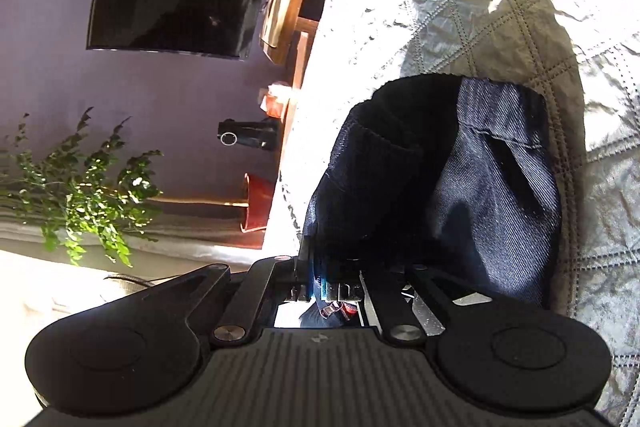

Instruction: Fold clothes

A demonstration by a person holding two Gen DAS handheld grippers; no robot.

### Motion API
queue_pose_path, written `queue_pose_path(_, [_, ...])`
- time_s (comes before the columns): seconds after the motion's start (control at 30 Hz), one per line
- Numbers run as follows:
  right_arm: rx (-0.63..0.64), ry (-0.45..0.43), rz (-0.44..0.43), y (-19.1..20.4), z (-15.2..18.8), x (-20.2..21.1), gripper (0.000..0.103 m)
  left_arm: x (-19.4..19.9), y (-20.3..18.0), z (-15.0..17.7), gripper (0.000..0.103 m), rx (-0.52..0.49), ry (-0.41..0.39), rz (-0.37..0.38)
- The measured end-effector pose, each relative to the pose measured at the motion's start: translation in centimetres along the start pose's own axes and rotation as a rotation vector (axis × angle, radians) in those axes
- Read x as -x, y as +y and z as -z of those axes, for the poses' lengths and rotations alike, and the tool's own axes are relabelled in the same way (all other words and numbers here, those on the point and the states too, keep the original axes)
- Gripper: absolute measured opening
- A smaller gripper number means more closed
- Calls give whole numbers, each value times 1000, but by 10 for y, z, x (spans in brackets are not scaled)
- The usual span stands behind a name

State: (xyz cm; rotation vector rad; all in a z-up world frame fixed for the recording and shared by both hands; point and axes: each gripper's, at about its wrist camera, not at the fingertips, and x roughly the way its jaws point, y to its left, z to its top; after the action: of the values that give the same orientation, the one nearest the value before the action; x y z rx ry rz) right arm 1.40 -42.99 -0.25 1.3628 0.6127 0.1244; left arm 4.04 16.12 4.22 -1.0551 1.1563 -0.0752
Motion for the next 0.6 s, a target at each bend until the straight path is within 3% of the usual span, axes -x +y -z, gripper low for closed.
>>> queue_pose_path(0.23, [64,-41,-46,37,-28,17,3,48,-40,-13,4,2,-49,153])
queue_pose_path(0.4, [41,-42,-38,18,-35,45,3,80,-64,-7,4,-20,-55,234])
queue_pose_path(0.6, [18,-60,23,-12,-33,77,3,98,-48,25,4,-21,-12,216])
